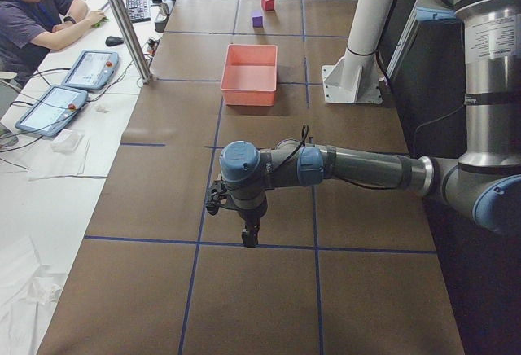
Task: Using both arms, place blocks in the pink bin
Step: 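Move the right gripper down over the red cube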
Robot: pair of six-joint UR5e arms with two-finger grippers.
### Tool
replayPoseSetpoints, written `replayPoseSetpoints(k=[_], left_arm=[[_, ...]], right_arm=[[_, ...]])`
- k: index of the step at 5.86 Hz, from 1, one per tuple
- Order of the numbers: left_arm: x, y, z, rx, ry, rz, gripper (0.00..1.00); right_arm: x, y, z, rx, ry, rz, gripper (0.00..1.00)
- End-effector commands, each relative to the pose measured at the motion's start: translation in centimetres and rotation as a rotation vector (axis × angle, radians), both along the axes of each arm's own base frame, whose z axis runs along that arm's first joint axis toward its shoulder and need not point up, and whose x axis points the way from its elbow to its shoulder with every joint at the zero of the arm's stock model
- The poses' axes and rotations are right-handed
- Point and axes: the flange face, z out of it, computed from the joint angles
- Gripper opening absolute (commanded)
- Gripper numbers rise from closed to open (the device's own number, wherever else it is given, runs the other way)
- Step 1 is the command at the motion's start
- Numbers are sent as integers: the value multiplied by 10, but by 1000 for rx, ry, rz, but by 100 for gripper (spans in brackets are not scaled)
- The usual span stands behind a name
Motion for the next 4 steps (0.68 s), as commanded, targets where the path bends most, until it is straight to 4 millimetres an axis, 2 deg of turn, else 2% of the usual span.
replayPoseSetpoints(k=[1, 3, 4], left_arm=[[5, -1, 0, -1, 0, 12, 100], [5, -1, 0, 1, 2, 12, 100], [5, -1, 0, 1, 2, 12, 100]], right_arm=[[-24, -2, -4, 30, -6, -54, 100], [-87, -1, -8, 53, -37, -77, 100], [-115, 0, 13, 83, -51, -105, 100]])
